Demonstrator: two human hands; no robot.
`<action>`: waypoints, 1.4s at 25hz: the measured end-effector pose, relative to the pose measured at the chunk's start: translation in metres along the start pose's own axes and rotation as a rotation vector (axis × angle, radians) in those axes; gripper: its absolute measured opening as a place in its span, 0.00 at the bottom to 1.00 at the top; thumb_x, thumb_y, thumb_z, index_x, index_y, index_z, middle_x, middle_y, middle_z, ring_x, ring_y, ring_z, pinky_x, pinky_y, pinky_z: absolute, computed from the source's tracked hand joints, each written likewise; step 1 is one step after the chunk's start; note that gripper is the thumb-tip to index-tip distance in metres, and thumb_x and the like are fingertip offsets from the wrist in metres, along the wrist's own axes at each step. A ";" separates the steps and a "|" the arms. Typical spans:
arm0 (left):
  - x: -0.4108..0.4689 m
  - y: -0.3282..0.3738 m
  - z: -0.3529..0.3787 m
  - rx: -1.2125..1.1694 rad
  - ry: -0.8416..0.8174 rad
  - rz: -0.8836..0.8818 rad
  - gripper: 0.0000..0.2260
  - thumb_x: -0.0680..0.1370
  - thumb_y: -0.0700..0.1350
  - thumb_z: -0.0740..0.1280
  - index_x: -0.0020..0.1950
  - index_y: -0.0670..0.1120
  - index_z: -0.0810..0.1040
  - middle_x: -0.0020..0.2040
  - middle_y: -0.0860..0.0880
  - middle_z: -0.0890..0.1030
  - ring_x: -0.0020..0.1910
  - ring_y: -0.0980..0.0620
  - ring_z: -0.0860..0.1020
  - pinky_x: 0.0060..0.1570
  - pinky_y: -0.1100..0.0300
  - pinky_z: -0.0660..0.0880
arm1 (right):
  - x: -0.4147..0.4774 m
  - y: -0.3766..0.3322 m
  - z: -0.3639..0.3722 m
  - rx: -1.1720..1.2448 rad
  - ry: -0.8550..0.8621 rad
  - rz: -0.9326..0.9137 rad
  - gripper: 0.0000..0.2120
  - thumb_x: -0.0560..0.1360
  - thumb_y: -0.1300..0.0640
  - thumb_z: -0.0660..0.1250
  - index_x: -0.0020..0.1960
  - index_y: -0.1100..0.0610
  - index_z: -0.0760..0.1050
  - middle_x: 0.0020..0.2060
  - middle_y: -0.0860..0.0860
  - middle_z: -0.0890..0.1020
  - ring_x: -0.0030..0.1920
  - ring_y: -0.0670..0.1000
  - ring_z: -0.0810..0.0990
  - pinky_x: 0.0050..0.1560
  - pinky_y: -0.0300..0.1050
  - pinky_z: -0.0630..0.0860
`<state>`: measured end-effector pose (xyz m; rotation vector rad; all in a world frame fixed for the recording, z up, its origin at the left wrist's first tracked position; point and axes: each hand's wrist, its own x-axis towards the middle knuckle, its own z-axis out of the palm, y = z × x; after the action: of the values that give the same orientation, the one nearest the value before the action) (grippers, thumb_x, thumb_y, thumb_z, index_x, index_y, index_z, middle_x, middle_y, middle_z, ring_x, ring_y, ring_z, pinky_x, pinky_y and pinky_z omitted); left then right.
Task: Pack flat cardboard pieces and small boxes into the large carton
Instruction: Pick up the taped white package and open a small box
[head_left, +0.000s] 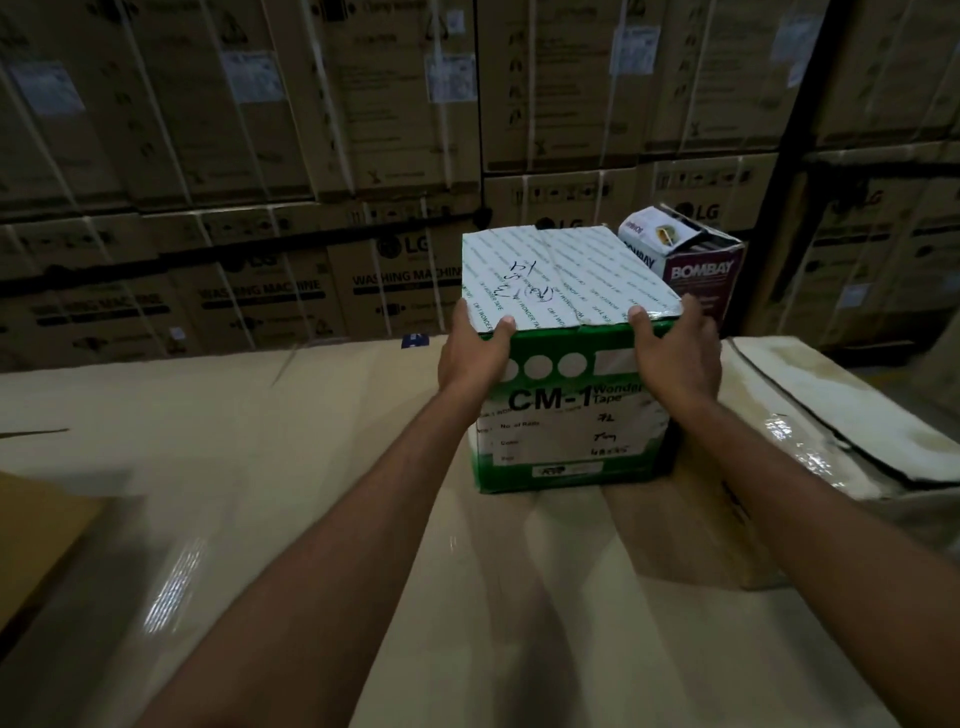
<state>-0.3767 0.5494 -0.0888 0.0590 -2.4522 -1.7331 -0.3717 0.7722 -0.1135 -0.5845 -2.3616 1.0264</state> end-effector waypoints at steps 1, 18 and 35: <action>0.001 -0.003 0.001 0.007 0.015 -0.001 0.30 0.80 0.58 0.65 0.80 0.56 0.59 0.71 0.50 0.75 0.66 0.45 0.76 0.63 0.44 0.76 | -0.001 0.001 0.002 0.023 0.014 0.019 0.40 0.79 0.34 0.61 0.81 0.56 0.55 0.76 0.60 0.65 0.75 0.62 0.64 0.72 0.58 0.65; -0.142 -0.027 -0.118 -0.280 0.172 -0.067 0.22 0.71 0.62 0.76 0.55 0.56 0.70 0.56 0.52 0.81 0.52 0.50 0.83 0.49 0.45 0.83 | -0.141 -0.024 -0.063 0.420 -0.239 0.010 0.36 0.72 0.40 0.77 0.72 0.54 0.69 0.59 0.46 0.79 0.54 0.48 0.80 0.45 0.42 0.78; -0.380 -0.051 -0.366 -0.405 0.294 0.233 0.32 0.71 0.48 0.78 0.73 0.49 0.70 0.59 0.51 0.83 0.53 0.55 0.85 0.42 0.61 0.82 | -0.463 -0.142 -0.124 0.726 -0.162 -0.430 0.35 0.73 0.49 0.78 0.76 0.48 0.68 0.63 0.43 0.82 0.62 0.44 0.82 0.62 0.56 0.80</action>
<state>0.0461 0.2320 -0.0504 -0.0132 -1.7947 -1.9173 0.0391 0.4926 -0.0561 0.2698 -1.8988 1.6167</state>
